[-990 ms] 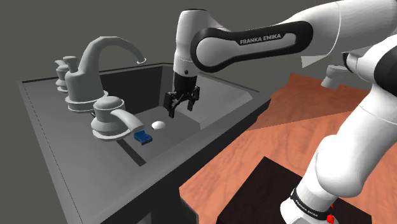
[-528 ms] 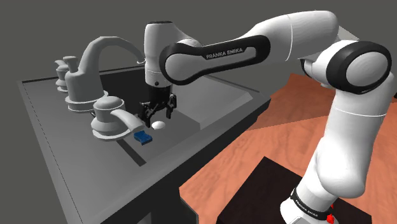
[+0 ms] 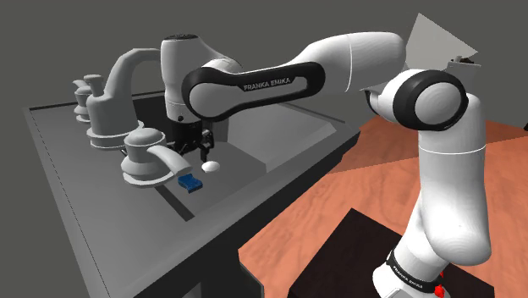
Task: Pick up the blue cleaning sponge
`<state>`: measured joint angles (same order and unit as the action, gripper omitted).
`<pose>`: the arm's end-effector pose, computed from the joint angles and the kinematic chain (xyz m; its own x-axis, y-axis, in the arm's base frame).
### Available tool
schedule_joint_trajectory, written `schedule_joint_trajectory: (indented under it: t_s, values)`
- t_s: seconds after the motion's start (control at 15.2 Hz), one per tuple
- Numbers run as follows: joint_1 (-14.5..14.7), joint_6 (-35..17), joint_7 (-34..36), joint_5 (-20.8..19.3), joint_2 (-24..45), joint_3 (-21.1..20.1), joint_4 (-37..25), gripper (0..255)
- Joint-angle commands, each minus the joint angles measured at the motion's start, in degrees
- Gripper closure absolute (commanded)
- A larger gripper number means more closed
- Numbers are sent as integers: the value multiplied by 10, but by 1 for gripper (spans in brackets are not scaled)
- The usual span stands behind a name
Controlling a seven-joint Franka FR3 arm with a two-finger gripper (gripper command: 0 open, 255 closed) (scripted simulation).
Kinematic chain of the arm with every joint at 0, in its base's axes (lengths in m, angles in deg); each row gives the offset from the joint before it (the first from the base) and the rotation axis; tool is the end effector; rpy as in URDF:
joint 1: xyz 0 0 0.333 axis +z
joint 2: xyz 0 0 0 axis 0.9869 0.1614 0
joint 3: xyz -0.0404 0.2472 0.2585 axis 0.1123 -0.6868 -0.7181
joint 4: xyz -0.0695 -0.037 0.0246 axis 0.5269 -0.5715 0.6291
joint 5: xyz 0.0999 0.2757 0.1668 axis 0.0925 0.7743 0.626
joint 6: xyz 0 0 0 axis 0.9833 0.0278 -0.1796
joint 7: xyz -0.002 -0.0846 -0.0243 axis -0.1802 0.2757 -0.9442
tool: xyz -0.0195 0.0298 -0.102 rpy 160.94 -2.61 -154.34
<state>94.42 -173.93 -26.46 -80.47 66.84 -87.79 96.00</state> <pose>0.5513 0.3279 0.5397 0.9948 -0.0003 0.1015 -0.0018 -0.9999 0.0151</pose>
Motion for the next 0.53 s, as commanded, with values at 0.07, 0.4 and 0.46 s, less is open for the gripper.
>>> schedule_joint_trajectory:
  t_s: [0.07, 0.4, 0.46]
  values:
    - [8, -22, 1, -4, 29, 1, 5, 0]
    - [8, -40, 4, -6, 34, 3, 19, 255]
    - [9, -39, 4, -7, 35, 3, 17, 255]
